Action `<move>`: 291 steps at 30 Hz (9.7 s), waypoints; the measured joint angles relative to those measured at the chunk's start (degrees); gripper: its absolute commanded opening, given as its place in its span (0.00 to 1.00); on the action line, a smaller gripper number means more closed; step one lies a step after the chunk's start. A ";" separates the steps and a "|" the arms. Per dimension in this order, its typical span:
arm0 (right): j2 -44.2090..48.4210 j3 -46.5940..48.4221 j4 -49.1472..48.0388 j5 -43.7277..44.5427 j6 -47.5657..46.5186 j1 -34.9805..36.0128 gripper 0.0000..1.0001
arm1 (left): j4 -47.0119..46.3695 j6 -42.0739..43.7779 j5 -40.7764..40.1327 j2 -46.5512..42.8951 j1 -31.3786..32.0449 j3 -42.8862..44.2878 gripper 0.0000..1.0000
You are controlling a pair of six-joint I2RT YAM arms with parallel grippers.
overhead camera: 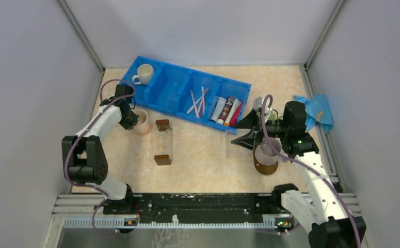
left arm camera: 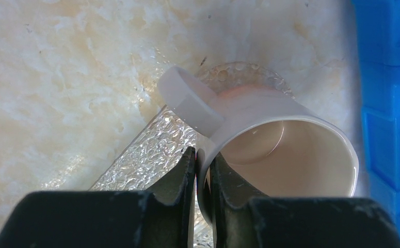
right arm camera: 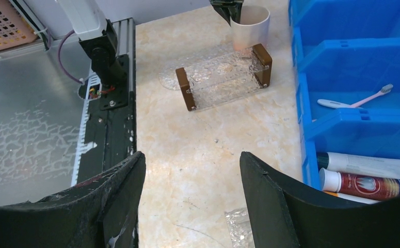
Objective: Prepare toiletry sets of a toothbrush and toothpaste on the tray
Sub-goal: Place the cup at the center of the board, then pick up the cup from the storage box, then place the cup at the center of the board, then pick up the toothpaste from the storage box.
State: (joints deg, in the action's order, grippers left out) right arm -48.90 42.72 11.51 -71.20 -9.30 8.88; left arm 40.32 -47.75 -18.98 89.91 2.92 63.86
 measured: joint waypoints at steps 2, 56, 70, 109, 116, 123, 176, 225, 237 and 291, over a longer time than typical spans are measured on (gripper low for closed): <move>0.00 0.00 0.00 0.00 -0.07 0.00 0.67 | 0.00 0.00 -0.09 0.00 0.00 -0.28 0.19; 0.11 0.00 0.07 0.28 -0.72 0.00 0.67 | -21.03 6.84 14.97 15.76 -3.89 32.72 0.80; 0.11 0.00 0.44 1.05 -1.64 0.00 0.67 | 3.08 -10.95 10.78 39.74 -3.98 56.59 0.68; 0.09 0.00 1.79 2.60 -3.58 0.02 0.67 | -1.07 -11.37 9.49 42.82 -4.63 54.51 0.45; 0.09 0.00 1.79 2.62 -3.65 0.02 0.67 | -1.01 -10.43 9.42 41.92 -5.44 53.16 0.45; 0.09 0.00 1.81 2.62 -3.74 0.02 0.67 | -6.58 -10.43 10.64 41.40 -5.60 48.22 0.38; 0.09 0.00 2.12 2.82 -4.46 0.87 0.67 | 13.42 -4.92 8.66 -41.20 -6.45 -1.90 0.00; 0.09 -0.83 1.77 4.11 -4.61 2.25 0.67 | 16.24 -4.42 8.28 -26.43 -5.90 -19.63 0.37; 0.09 -0.83 1.79 4.11 -4.68 2.25 0.67 | 18.32 -3.61 9.99 -29.97 -5.90 -13.90 0.68; -12.31 19.30 19.96 10.78 -17.16 -7.85 0.59 | -63.91 36.44 39.52 -4.26 32.94 3.56 0.74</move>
State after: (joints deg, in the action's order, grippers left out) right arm -61.21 62.02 31.46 -60.42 -26.46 1.04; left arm -23.59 -11.31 20.53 85.65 35.86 67.42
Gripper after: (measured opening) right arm 0.621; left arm 0.748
